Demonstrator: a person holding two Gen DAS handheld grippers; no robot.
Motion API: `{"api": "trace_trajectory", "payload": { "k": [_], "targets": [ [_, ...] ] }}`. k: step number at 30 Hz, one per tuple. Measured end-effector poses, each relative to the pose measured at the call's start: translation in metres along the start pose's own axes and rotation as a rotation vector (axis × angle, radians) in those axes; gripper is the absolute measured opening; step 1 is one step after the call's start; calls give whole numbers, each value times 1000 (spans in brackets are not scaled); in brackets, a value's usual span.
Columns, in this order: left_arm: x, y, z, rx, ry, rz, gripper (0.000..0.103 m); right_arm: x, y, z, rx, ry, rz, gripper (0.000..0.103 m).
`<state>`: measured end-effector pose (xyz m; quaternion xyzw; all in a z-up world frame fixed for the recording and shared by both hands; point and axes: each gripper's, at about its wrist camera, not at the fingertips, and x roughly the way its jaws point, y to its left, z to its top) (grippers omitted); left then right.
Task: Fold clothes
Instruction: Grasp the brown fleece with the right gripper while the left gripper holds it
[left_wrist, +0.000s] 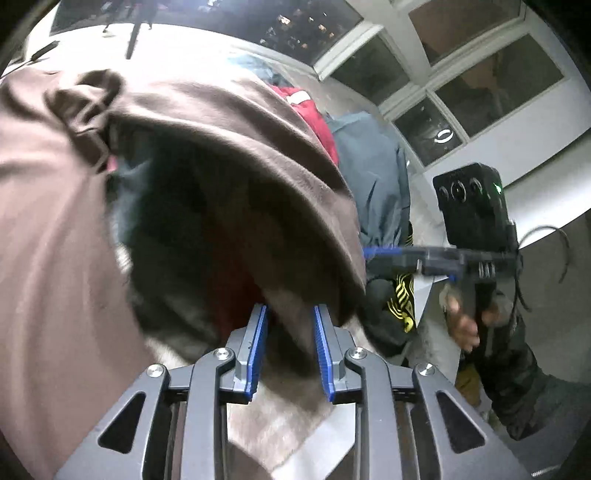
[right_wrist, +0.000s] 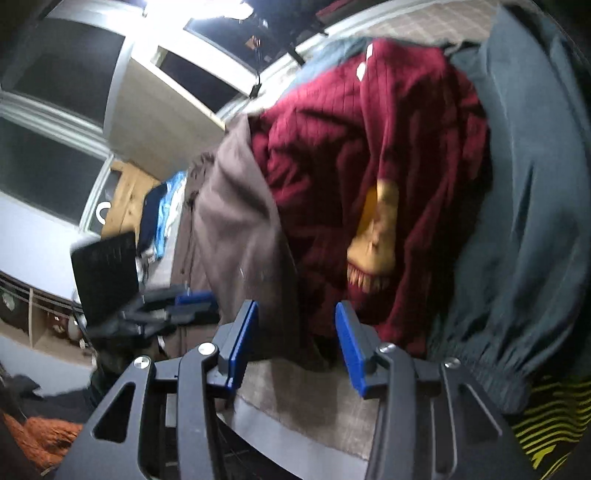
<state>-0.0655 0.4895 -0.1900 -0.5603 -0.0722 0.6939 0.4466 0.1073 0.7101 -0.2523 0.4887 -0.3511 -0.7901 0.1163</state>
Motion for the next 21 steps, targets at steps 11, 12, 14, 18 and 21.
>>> {"api": "trace_trajectory", "payload": {
  "k": [11,12,14,18,21],
  "targets": [
    [-49,-24,-7,76,-49,-104,4,-50,49,5,-140,-38,103,3],
    [-41,-15,-8,50,-33,-96,4,-54,48,7,-138,-45,80,3],
    [-24,3,-9,-1,-1,-81,5,-49,41,11,-130,-33,-1,3],
    [2,25,-17,-46,63,48,2,-7,4,11,-10,92,-114,11],
    [-10,26,-19,-44,28,67,2,-17,-13,6,16,52,-117,34]
  ]
}}
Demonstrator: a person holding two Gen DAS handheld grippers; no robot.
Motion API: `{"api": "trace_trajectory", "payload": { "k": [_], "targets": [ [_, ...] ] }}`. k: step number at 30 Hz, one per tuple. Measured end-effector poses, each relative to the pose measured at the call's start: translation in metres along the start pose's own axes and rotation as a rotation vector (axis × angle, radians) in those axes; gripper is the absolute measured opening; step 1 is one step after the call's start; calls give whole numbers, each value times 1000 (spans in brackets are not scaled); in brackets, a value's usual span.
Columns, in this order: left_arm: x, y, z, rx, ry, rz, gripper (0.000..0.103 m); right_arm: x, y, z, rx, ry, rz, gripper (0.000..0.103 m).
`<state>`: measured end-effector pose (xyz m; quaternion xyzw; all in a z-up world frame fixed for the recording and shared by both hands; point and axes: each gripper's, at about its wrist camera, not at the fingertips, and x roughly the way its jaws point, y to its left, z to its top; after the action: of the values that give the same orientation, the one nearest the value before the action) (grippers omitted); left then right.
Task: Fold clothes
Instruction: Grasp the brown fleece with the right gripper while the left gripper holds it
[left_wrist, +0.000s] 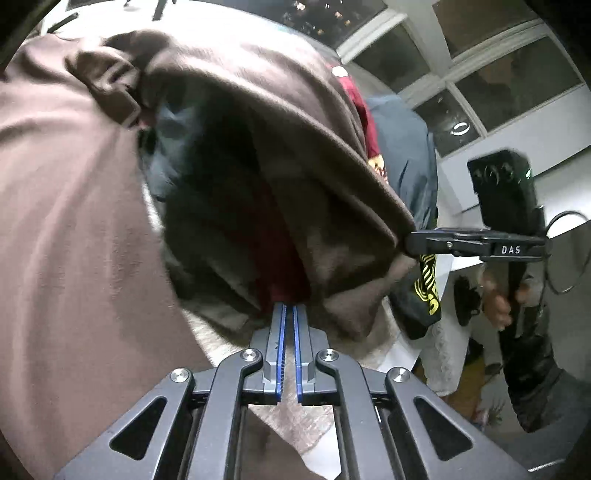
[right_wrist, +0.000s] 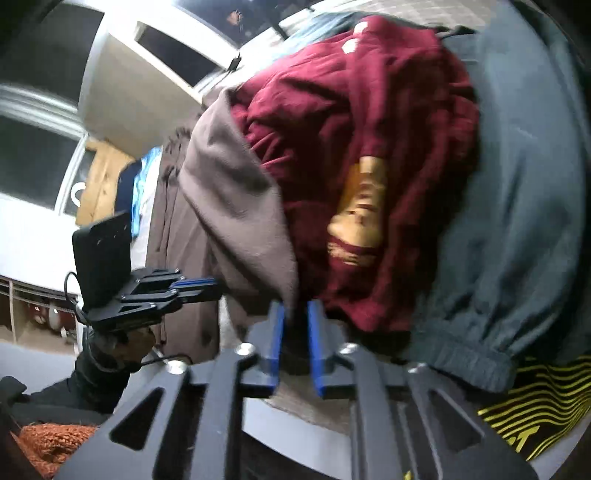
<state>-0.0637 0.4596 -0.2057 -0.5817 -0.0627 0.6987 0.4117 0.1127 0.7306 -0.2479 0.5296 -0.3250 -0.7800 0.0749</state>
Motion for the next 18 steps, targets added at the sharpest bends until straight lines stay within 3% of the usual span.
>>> {"api": "trace_trajectory", "payload": {
  "k": [6,9,13,14,15,16,18],
  "targets": [
    [-29,-6,20,36,-60,12,4,-17,19,14,-127,-67,-38,39],
    [-44,-2,39,20,-109,36,16,0,36,22,-204,-24,-55,45],
    [-55,-2,48,43,-127,97,16,31,32,24,-225,76,-92,46],
    [-57,-1,47,46,-126,97,16,31,30,24,-213,87,-69,39],
    [-58,-1,46,50,-124,97,16,31,27,24,-198,97,-38,17],
    [-60,-1,44,53,-122,97,16,26,27,26,-189,89,-10,7],
    [-61,3,35,55,-106,84,16,7,32,34,-190,53,17,5]
  ]
}}
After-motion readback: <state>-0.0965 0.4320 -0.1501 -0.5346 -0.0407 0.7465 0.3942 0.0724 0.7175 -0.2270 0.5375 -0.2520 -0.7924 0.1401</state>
